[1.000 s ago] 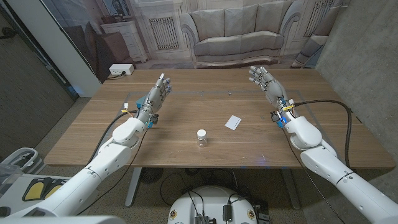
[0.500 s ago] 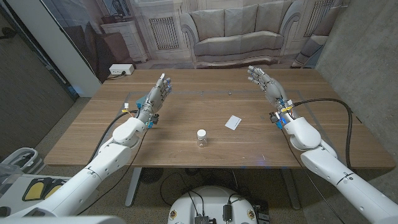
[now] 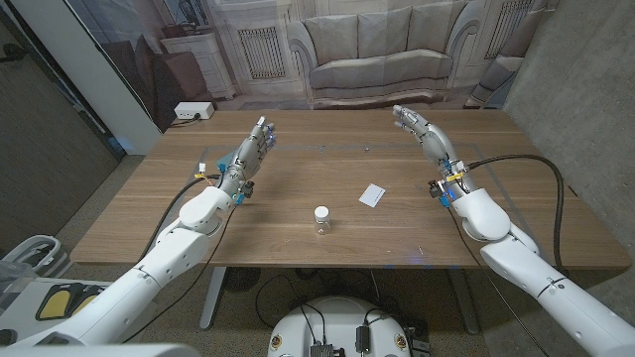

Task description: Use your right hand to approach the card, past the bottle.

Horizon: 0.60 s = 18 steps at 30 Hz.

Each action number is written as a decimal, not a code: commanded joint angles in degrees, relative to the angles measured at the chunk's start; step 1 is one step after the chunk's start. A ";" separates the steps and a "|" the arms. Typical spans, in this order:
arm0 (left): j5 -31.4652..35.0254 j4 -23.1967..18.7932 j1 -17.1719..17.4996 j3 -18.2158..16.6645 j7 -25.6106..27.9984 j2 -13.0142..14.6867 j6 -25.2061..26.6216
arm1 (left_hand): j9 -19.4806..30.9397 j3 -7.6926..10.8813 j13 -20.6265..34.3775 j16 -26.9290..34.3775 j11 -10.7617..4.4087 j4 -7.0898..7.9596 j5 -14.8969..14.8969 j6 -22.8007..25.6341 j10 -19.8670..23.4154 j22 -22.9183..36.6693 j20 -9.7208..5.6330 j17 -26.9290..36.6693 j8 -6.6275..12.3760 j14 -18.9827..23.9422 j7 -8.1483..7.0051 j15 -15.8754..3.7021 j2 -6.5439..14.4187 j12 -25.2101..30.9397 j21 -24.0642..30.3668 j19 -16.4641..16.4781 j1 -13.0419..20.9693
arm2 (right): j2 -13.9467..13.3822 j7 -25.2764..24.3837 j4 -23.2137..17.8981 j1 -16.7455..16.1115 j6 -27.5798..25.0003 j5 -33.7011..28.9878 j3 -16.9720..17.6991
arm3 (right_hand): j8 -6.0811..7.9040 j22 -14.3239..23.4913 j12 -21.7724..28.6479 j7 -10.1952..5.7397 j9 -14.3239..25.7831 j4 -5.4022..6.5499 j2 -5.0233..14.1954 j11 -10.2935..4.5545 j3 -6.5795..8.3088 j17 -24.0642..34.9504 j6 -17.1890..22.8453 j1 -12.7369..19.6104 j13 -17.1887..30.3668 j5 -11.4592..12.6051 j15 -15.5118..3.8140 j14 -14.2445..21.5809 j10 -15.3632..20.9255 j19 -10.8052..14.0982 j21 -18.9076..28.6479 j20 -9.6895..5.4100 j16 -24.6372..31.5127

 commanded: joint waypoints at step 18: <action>0.70 -1.35 3.17 -1.87 2.85 -0.23 -2.43 | 0.27 -0.02 0.25 0.27 -0.24 -0.44 0.21 1.04 0.73 0.30 -0.14 0.21 0.07 0.85 -0.04 -0.06 0.66 0.17 0.28 0.42 0.57 | 1.23 -7.29 -1.44 -0.05 0.43 -14.93 0.68 | 0.04 0.16 0.14 -0.65 0.04 -0.35 -0.25 -1.05 0.05 -0.01 1.29 0.37 0.05 0.73 -0.84 0.65 0.96 0.94 -0.49 -1.26 0.10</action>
